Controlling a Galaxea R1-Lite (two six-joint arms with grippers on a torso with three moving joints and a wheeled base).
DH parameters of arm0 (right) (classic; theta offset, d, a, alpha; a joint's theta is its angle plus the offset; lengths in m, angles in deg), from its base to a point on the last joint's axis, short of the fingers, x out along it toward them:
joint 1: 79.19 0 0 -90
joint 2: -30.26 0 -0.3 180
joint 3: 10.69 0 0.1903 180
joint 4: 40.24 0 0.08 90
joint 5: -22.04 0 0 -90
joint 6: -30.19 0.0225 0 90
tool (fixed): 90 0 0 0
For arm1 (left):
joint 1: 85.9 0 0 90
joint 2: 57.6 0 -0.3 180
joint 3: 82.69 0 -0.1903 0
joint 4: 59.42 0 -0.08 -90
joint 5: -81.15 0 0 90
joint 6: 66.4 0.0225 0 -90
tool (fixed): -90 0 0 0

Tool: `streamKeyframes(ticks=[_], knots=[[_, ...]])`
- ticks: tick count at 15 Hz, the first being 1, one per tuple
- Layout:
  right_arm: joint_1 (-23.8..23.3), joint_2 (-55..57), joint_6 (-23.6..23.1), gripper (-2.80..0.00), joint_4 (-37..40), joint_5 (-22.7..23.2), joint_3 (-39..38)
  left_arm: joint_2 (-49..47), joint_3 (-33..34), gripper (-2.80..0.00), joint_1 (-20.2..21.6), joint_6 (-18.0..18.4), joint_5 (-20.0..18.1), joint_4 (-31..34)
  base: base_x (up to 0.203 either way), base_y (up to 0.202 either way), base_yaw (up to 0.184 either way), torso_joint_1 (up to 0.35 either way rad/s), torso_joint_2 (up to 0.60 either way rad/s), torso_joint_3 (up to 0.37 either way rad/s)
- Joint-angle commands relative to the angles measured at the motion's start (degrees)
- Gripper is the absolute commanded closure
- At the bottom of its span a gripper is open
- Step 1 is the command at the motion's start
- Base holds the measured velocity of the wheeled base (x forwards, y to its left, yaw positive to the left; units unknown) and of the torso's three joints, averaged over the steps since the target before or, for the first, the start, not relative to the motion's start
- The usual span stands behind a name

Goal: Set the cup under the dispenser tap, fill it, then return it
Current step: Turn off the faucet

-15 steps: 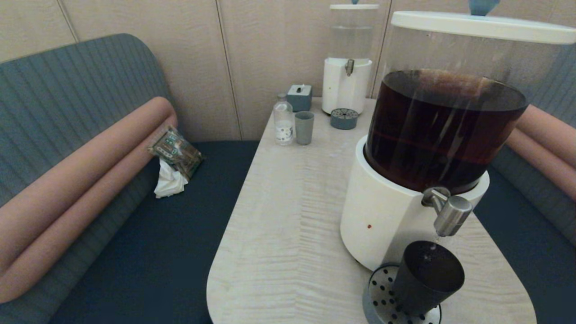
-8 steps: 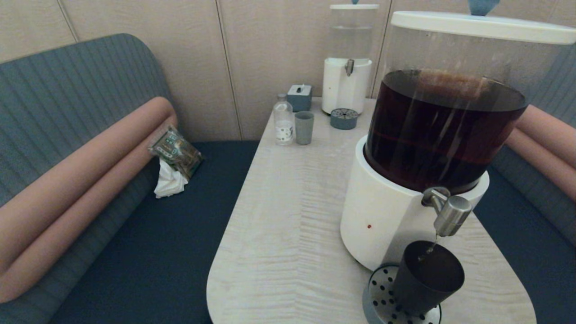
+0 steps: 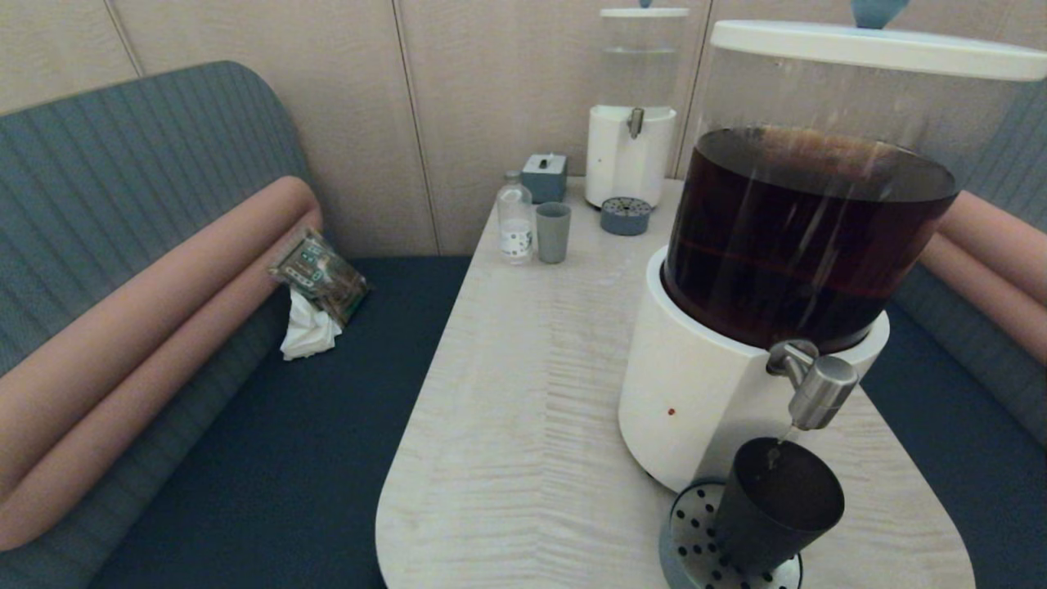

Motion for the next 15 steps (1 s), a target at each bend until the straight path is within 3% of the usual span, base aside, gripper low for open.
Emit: streamKeyframes(ticks=[1,4,15], knots=[[0.01,-0.22,0.6,0.0,1.55,0.12,-1.02,-0.03,2.29,0.0,0.02,0.05,0.0,-0.04,0.0,0.0,0.0,0.0,0.0,0.0],[0.01,-0.18,1.69,0.0,5.53,0.02,-0.86,-0.06,2.29,0.0,0.04,0.05,-0.04,-0.04,0.0,0.0,0.0,0.0,0.0,0.0],[0.01,-0.08,3.04,0.0,5.1,-0.09,-0.93,-0.08,2.29,0.0,0.05,0.05,0.03,-0.04,0.0,0.0,0.0,0.0,0.0,0.0]])
